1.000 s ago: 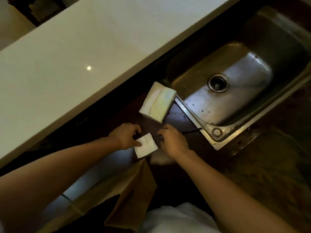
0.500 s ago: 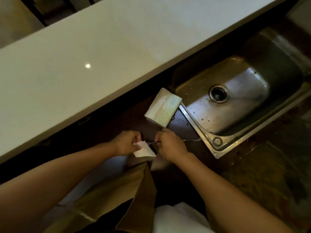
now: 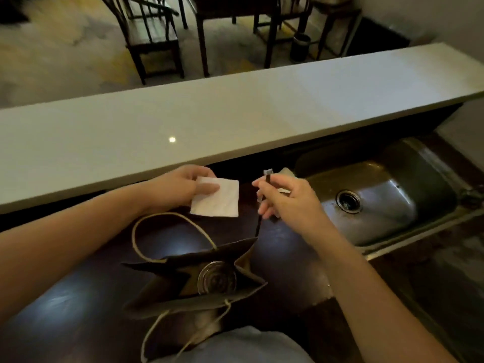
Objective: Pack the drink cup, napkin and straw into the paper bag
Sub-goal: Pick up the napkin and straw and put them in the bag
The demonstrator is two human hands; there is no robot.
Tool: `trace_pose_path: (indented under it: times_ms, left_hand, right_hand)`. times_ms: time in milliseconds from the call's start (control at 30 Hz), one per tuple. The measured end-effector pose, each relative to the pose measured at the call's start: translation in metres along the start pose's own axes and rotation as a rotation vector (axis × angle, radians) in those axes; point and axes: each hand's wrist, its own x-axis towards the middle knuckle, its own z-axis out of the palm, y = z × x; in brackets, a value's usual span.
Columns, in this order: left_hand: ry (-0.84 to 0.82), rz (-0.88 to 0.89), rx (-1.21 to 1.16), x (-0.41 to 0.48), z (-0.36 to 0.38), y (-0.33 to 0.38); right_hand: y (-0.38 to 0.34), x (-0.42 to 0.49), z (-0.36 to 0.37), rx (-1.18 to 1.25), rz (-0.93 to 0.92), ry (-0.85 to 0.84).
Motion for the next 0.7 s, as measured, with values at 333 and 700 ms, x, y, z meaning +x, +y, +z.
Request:
trace_pose_path:
  times_ms: [333,700]
  left_hand:
    - [0.056,0.315,-0.348,-0.134,-0.029,0.017]
    - [0.224,-0.046,0.169,-0.172,0.04,-0.024]
  right_hand:
    - [-0.111,-0.091,0.01,0.348,-0.423,-0.015]
    - [-0.071,-0.094,0.055,-0.25,-0.384,-0.307]
